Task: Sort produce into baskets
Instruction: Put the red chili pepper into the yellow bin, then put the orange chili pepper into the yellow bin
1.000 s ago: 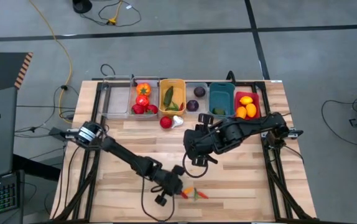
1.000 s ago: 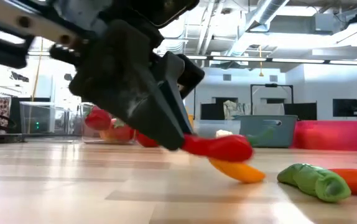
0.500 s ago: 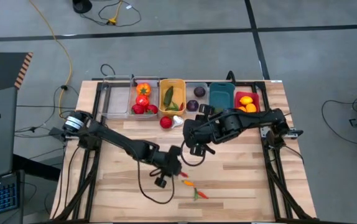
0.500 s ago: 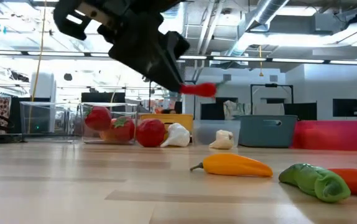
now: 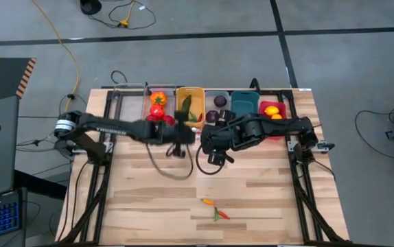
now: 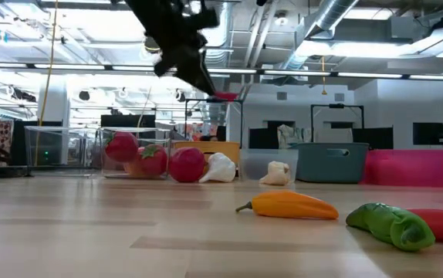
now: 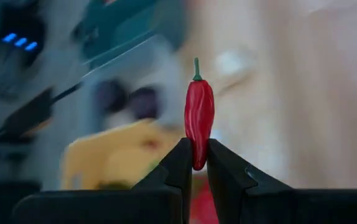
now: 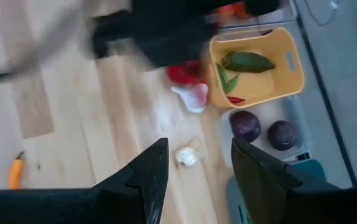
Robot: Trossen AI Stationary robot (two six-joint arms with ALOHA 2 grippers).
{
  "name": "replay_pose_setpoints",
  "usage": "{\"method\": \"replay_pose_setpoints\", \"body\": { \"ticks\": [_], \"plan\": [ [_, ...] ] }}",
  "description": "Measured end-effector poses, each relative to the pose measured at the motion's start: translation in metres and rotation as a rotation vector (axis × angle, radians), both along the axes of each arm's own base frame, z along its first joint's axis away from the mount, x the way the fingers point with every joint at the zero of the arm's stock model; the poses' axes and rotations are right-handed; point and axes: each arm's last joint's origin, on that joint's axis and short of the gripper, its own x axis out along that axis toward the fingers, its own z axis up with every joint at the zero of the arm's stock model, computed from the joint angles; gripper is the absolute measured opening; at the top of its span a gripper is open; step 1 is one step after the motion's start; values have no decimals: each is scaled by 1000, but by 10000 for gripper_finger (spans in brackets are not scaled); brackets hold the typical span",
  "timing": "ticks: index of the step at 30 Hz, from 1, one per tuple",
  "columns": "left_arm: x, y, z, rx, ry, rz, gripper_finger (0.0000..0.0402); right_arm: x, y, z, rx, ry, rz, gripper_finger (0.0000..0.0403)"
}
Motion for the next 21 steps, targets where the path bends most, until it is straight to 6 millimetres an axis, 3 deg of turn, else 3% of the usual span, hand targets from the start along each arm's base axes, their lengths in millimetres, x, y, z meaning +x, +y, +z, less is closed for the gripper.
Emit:
{"method": "replay_pose_setpoints", "body": {
  "ticks": [6,11,16,21],
  "plan": [
    [-7,72,-2,13,-12,198,32,-2,11,-1,65,15,54,200],
    [-16,115,-5,-32,-51,289,39,-3,19,-1,65,16,79,200],
    [-25,135,-4,-63,-85,371,74,-6,32,-1,116,30,132,200],
    [-29,142,-4,-92,-105,420,128,-11,48,-2,191,26,137,200]
  ]
}}
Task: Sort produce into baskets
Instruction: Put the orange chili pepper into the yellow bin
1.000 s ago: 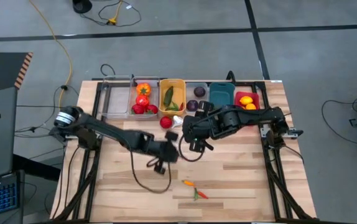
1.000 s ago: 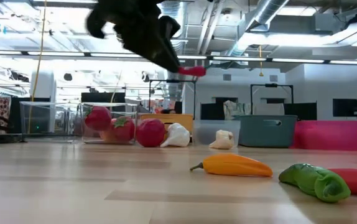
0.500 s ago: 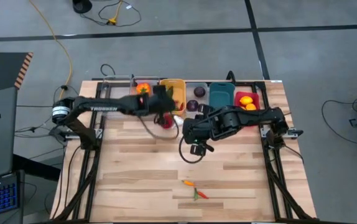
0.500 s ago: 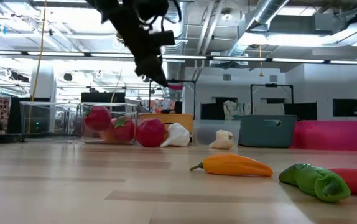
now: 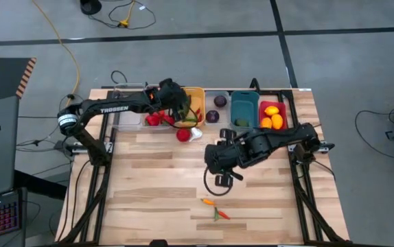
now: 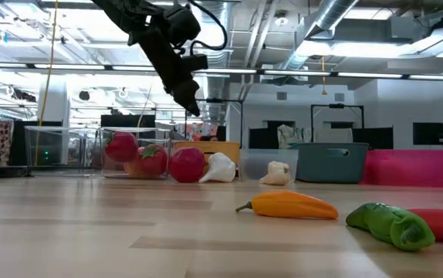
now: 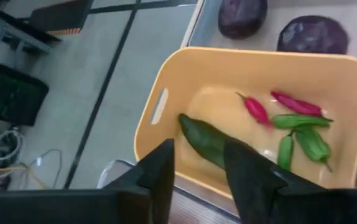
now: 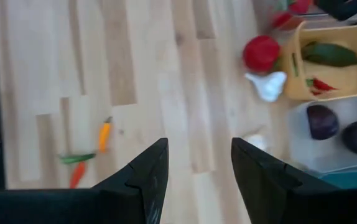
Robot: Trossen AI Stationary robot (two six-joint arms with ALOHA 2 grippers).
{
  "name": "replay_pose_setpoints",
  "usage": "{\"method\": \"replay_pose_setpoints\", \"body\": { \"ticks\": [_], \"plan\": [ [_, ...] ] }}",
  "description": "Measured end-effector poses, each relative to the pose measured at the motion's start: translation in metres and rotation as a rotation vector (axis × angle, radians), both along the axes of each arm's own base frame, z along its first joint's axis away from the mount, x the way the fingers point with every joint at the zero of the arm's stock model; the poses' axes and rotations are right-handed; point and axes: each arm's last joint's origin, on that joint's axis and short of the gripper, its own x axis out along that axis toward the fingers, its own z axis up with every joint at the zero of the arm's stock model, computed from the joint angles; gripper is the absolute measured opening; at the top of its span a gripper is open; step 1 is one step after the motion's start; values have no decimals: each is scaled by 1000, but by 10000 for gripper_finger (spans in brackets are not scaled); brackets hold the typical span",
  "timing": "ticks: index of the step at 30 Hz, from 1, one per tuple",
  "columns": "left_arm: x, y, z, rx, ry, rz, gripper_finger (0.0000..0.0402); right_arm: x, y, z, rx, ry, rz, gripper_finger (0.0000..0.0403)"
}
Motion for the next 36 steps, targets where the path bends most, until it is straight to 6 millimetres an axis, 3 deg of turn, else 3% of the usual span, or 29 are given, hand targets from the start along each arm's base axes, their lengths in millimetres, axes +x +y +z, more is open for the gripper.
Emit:
{"method": "replay_pose_setpoints", "body": {
  "ticks": [7,15,19,25,36],
  "plan": [
    [2,-4,0,-18,-8,-16,168,-10,40,-15,59,14,-51,200],
    [4,-14,-3,-68,2,-32,170,-21,106,-71,170,11,-190,200],
    [4,-20,-6,-115,16,-77,170,-27,126,-102,214,-2,-256,200],
    [7,-27,-6,-148,2,-90,170,-34,142,-144,248,-7,-290,200],
    [8,-30,-6,-148,2,-98,170,-39,154,-200,325,-72,-235,200]
  ]
}}
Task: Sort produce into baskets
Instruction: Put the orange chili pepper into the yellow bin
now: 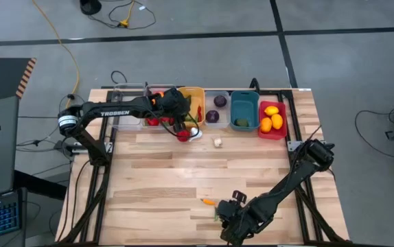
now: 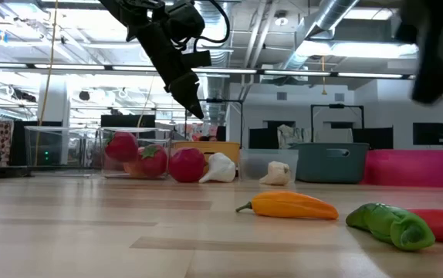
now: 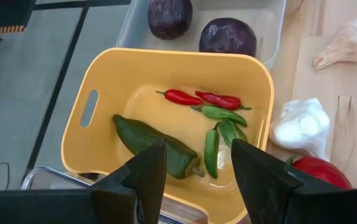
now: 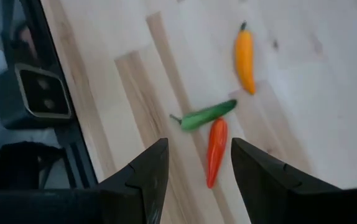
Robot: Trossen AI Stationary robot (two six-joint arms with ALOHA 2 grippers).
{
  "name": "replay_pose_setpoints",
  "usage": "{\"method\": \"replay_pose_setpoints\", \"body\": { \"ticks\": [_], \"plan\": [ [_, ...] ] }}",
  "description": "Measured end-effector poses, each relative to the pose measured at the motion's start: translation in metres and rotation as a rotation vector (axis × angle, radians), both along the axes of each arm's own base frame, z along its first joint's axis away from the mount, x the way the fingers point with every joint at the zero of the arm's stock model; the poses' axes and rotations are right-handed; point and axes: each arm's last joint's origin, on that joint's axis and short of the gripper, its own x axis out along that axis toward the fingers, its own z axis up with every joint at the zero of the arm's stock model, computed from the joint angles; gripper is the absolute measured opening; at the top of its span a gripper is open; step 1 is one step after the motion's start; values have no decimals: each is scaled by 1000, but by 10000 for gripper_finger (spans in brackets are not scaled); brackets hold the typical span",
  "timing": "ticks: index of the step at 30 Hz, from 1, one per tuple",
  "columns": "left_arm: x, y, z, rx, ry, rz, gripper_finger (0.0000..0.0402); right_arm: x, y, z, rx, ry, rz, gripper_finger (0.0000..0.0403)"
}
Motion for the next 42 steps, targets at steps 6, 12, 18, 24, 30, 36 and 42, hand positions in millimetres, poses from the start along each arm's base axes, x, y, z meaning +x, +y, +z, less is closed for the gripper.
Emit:
{"method": "replay_pose_setpoints", "body": {
  "ticks": [6,12,18,24,30,36,42],
  "plan": [
    [0,0,0,-1,0,1,170,-7,0,-22,8,-9,15,200],
    [0,0,0,-4,-2,5,170,-12,-5,-41,3,-8,17,200],
    [0,0,0,-4,-3,6,170,-14,-7,-54,17,-28,19,200],
    [0,0,0,-4,-3,6,170,-16,-10,-62,4,-65,4,200],
    [0,0,0,-3,-1,5,170,-18,-12,-67,-11,-66,12,193],
    [0,0,0,-3,1,5,170,-18,-12,-67,-26,-70,41,163],
    [0,0,0,-3,3,6,170,-16,-7,-84,-36,-45,63,136]
  ]
}}
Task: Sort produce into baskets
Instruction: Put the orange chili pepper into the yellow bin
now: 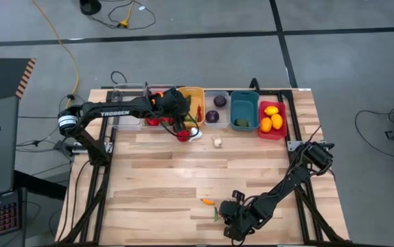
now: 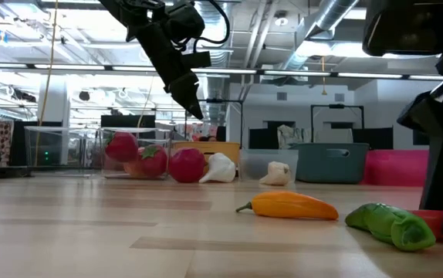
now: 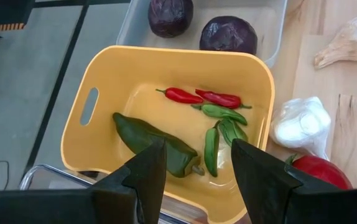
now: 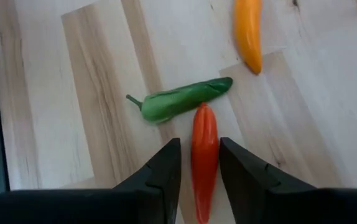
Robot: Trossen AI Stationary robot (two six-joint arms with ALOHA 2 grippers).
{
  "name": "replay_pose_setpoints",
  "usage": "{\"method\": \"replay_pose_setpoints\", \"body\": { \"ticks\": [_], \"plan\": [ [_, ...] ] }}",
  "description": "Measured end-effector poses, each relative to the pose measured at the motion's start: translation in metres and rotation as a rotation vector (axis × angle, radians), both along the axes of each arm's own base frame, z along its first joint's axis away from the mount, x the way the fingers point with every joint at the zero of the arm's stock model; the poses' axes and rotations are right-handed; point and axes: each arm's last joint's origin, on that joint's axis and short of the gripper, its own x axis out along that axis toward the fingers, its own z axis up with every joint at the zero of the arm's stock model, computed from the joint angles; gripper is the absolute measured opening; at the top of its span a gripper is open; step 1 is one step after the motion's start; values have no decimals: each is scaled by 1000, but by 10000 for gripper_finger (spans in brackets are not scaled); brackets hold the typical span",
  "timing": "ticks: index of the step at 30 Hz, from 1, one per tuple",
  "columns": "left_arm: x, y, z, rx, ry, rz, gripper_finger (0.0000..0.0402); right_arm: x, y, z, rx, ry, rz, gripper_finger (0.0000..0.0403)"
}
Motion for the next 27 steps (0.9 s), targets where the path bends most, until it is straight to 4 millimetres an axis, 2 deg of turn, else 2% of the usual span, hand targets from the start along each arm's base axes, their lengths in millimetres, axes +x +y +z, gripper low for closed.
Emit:
{"method": "replay_pose_setpoints", "body": {
  "ticks": [3,8,11,15,17,21,27],
  "plan": [
    [0,0,0,-1,3,0,170,1,1,-8,-3,16,-8,129],
    [0,0,0,-1,3,0,170,4,-2,-9,-21,14,-17,110],
    [0,0,0,-1,3,-3,170,7,-4,-4,-21,21,-1,88],
    [0,-1,0,3,5,-11,170,14,-11,13,-45,25,61,63],
    [-1,-2,2,16,12,-30,170,19,-20,25,-70,15,83,58],
    [-13,-9,20,58,16,-76,170,30,-46,66,-145,-92,87,57],
    [-43,-29,57,64,-36,-92,170,42,-111,123,-353,-226,52,57]
  ]
}}
